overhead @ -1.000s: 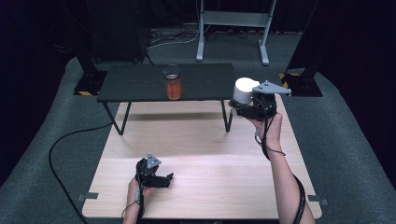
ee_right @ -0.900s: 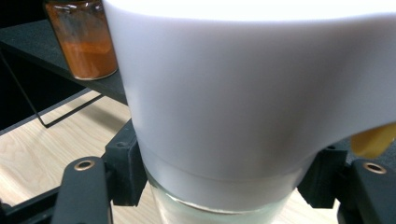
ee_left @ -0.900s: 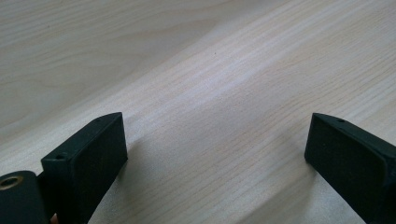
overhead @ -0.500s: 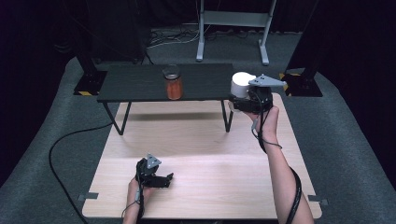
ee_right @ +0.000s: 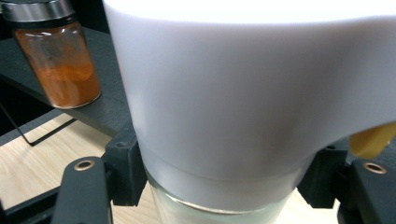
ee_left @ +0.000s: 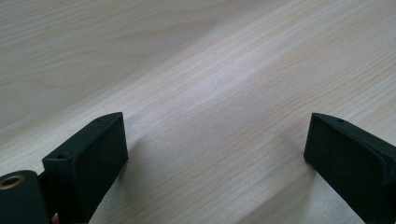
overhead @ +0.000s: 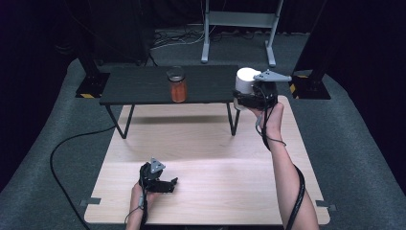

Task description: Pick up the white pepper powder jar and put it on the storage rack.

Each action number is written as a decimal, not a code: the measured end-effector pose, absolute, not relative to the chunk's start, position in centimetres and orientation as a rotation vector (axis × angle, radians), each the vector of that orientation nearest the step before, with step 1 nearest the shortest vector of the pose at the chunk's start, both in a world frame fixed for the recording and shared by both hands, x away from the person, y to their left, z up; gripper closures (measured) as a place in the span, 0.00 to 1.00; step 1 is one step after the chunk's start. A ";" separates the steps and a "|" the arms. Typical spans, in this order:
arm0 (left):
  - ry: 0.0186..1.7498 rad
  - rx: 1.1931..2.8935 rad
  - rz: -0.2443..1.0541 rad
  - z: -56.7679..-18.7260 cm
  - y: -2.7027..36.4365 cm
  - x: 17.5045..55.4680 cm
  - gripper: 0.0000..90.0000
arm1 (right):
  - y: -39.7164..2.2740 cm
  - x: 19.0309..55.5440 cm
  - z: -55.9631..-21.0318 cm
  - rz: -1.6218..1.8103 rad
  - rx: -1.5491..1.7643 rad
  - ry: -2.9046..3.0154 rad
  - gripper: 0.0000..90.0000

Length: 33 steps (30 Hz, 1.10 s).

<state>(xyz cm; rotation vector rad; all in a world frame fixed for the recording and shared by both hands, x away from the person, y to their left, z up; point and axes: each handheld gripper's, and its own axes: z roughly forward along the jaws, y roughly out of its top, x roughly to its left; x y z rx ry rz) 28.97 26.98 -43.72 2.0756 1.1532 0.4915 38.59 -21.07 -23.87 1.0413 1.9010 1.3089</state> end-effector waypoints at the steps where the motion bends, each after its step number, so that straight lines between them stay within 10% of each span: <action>1: 1.153 2.076 0.491 -43.7 27.0 29.0 0.07 | -21.0 38.7 -23.8 1.307 1.041 1.899 0.33; 33: 1.153 2.075 0.493 -43.7 27.0 28.9 0.07 | -19.2 42.4 -22.7 1.263 1.085 1.900 0.33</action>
